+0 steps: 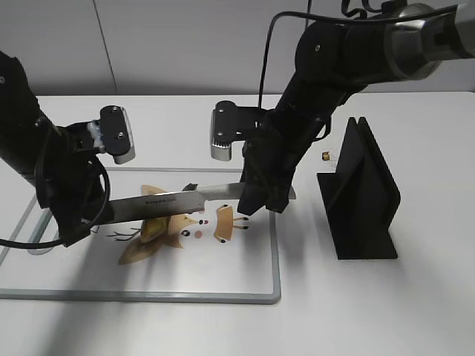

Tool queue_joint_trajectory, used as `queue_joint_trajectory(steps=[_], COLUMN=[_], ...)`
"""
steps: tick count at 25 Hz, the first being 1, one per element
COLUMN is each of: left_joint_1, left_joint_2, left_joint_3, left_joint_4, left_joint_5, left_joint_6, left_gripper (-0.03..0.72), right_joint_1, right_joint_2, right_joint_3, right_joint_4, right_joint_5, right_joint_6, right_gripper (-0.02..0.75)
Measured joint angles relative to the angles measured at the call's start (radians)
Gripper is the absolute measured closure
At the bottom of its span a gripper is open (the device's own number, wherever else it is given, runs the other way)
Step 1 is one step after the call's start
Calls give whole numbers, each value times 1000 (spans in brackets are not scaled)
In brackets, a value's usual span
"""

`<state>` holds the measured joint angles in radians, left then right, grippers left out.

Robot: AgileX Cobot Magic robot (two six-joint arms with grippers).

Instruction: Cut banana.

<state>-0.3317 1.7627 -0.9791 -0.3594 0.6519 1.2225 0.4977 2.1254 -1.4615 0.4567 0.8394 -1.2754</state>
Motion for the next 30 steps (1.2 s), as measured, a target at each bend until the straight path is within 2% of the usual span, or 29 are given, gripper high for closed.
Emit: queue_joint_trajectory(steps=[20, 30], left_joint_1=[0, -5], left_joint_2=[38, 30], left_joint_3=[18, 111], left_joint_4=[-13, -28], left_joint_5=[-61, -209], left_joint_6=[0, 1], left_gripper=[692, 692], right_joint_1=[0, 0], right_joint_2=[44, 81], right_joint_3=[-2, -6], right_joint_4=[-20, -20], right_joint_5=[-50, -75], right_joint_6=[-18, -43], right_gripper=[554, 550])
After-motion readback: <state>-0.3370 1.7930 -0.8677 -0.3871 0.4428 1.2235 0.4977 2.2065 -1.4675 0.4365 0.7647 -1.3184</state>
